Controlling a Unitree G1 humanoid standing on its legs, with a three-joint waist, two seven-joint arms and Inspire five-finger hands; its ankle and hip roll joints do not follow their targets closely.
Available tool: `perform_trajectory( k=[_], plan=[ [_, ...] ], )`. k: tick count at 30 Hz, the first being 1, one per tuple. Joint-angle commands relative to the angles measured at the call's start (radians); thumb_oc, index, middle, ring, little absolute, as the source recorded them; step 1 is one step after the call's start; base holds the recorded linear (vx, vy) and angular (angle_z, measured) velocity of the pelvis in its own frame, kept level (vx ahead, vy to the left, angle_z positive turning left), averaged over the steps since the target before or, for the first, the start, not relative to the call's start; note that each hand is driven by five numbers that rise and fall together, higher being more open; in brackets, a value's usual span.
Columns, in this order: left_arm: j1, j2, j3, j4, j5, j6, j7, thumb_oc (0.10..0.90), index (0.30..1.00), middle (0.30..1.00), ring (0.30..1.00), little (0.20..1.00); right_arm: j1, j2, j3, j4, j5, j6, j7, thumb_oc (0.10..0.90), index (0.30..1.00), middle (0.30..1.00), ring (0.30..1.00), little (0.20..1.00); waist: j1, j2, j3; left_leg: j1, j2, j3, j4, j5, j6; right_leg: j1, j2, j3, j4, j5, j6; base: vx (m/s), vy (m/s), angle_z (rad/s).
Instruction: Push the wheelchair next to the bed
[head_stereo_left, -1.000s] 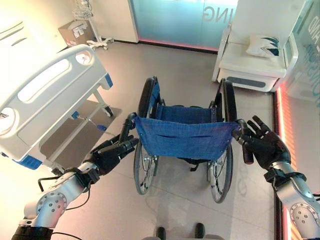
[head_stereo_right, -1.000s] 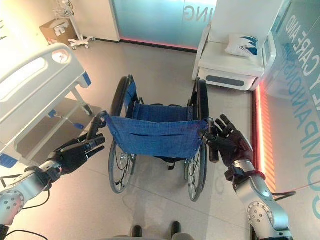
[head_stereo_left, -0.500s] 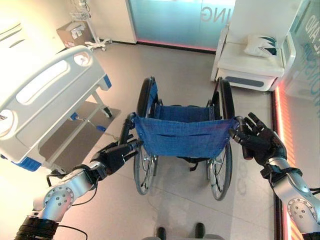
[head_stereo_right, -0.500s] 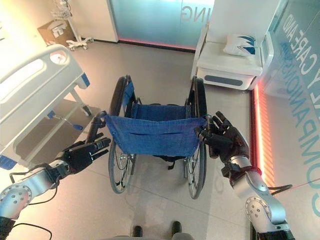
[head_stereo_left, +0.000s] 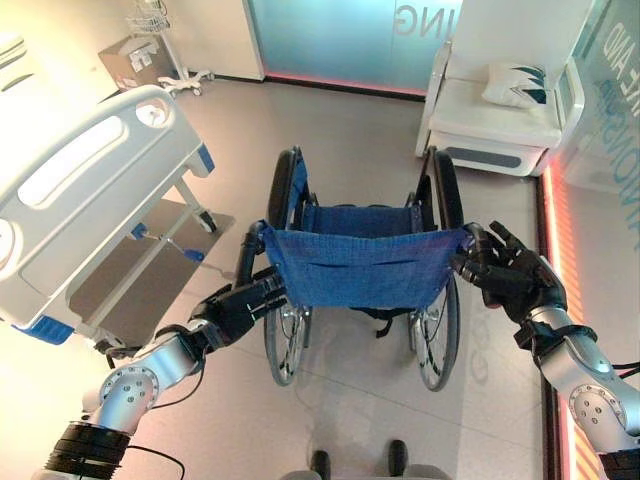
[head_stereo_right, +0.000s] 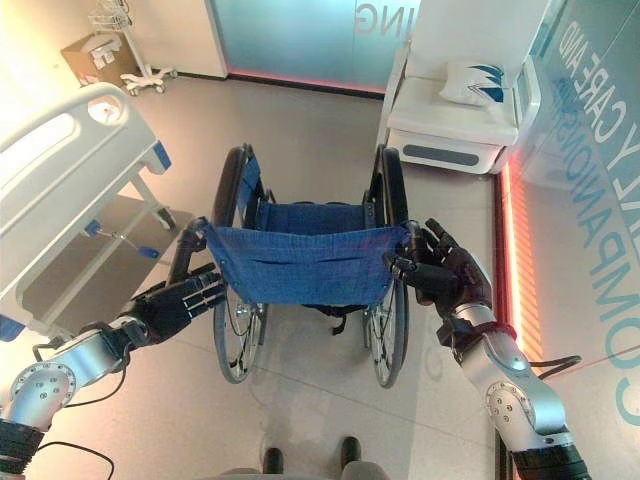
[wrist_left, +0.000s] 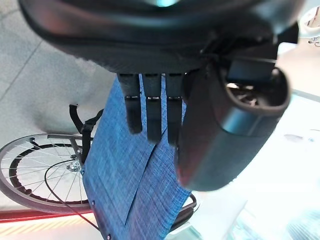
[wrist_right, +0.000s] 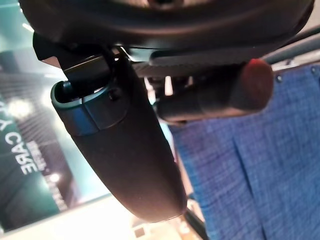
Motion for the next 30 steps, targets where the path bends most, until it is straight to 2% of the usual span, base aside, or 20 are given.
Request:
perform_trajectory(
  k=[1,3,4,6,11,15,19,21,22,23,25,30],
  plan=[
    [-0.186,-0.031,-0.032,-0.042,-0.052,-0.098,-0.062,0.400,0.300,0.300,0.300,0.300,-0.115,-0.060,0.031,-0.078,-0.067,-0.050,0.001,0.800,0.900,0.900,0.900,0.900,-0.043,-0.003,-0.054,-0.038,0.007,0.020,0.003,0.023,-0.008,0.023,-0.026,0.012,0.002,-0.003,0.026,0.00,0.000,0.00],
    [-0.186,-0.033,-0.031,-0.043,-0.047,-0.102,-0.064,0.400,0.300,0.300,0.300,0.300,-0.114,-0.061,0.028,-0.075,-0.123,-0.042,-0.017,0.800,0.900,0.900,0.900,0.900,-0.043,-0.002,-0.053,-0.037,0.007,0.020,0.003,0.022,-0.008,0.024,-0.026,0.012,0.002,-0.003,0.026,0.00,0.000,0.00],
    [-0.190,-0.034,-0.029,-0.043,-0.040,-0.103,-0.065,0.400,0.300,0.300,0.300,0.300,-0.114,-0.073,0.020,-0.063,-0.253,-0.022,-0.050,0.800,0.900,0.900,0.900,0.900,-0.044,-0.002,-0.053,-0.035,0.007,0.020,0.003,0.022,-0.009,0.025,-0.026,0.012,0.002,-0.003,0.026,0.00,0.000,0.00],
    [-0.201,-0.019,-0.025,-0.049,-0.056,-0.099,-0.048,0.400,0.300,0.300,0.300,0.300,-0.126,-0.118,0.003,-0.045,-0.335,0.008,-0.067,0.800,0.900,0.900,0.900,0.900,-0.044,-0.002,-0.052,-0.033,0.007,0.018,0.003,0.024,-0.011,0.027,-0.026,0.012,0.002,-0.003,0.027,0.00,0.000,0.00],
    [-0.244,0.004,-0.022,-0.023,-0.086,-0.093,-0.031,0.400,0.300,0.300,0.300,0.300,-0.218,-0.195,0.024,-0.026,-0.309,0.057,-0.046,0.800,0.900,0.900,0.900,0.900,-0.039,-0.007,-0.045,-0.029,0.006,0.013,0.003,0.025,-0.013,0.033,-0.022,0.015,0.002,-0.003,0.025,0.01,-0.003,-0.01],
    [-0.267,0.016,-0.026,0.002,-0.092,-0.087,-0.038,0.400,0.300,0.300,0.300,0.300,-0.264,-0.219,0.050,-0.004,-0.284,0.070,-0.035,0.800,0.900,0.900,0.900,0.900,-0.032,-0.012,-0.041,-0.024,0.006,0.009,0.003,0.024,-0.014,0.040,-0.021,0.011,0.002,-0.005,0.025,0.03,-0.015,-0.04],
    [-0.295,0.020,-0.041,0.040,-0.084,-0.076,-0.057,0.400,0.300,0.300,0.300,0.300,-0.318,-0.221,0.088,0.043,-0.243,0.119,-0.029,0.800,0.900,0.900,0.900,0.900,-0.021,-0.018,-0.043,-0.023,0.005,0.000,0.003,0.023,-0.014,0.046,-0.021,0.002,0.002,-0.007,0.026,0.03,-0.011,0.01],
    [-0.319,0.026,-0.058,0.061,-0.085,-0.068,-0.060,0.400,0.300,0.300,0.300,0.300,-0.349,-0.222,0.118,0.079,-0.230,0.152,-0.026,0.546,0.519,0.519,0.519,0.519,-0.015,-0.022,-0.046,-0.022,0.005,-0.006,0.003,0.023,-0.014,0.048,-0.023,-0.005,0.002,-0.008,0.027,0.03,-0.010,0.03],
    [-0.322,0.026,-0.062,0.065,-0.085,-0.068,-0.062,0.400,0.300,0.300,0.300,0.300,-0.354,-0.220,0.125,0.085,-0.223,0.159,-0.028,0.521,0.481,0.481,0.481,0.481,-0.014,-0.023,-0.047,-0.022,0.005,-0.006,0.003,0.023,-0.014,0.049,-0.023,-0.007,0.002,-0.008,0.027,0.04,-0.008,0.06],
    [-0.328,0.026,-0.069,0.069,-0.084,-0.066,-0.062,0.400,0.300,0.300,0.300,0.300,-0.362,-0.217,0.137,0.100,-0.212,0.172,-0.029,0.400,0.300,0.300,0.300,0.300,-0.011,-0.024,-0.048,-0.021,0.005,-0.009,0.003,0.023,-0.014,0.050,-0.024,-0.010,0.002,-0.008,0.027,0.03,-0.004,0.10],
    [-0.331,0.024,-0.079,0.078,-0.076,-0.064,-0.066,0.400,0.300,0.300,0.300,0.300,-0.373,-0.212,0.154,0.123,-0.203,0.184,-0.034,0.400,0.300,0.300,0.300,0.300,-0.007,-0.026,-0.050,-0.020,0.005,-0.012,0.003,0.023,-0.014,0.053,-0.024,-0.015,0.002,-0.008,0.027,0.04,-0.004,0.07],
    [-0.345,0.010,-0.114,0.094,-0.062,-0.070,-0.069,0.400,0.300,0.300,0.300,0.300,-0.408,-0.198,0.211,0.191,-0.210,0.263,-0.042,0.400,0.300,0.300,0.300,0.300,0.004,-0.032,-0.054,-0.017,0.005,-0.024,0.003,0.024,-0.012,0.061,-0.025,-0.026,0.002,-0.011,0.025,0.05,-0.001,0.00]
  ],
)
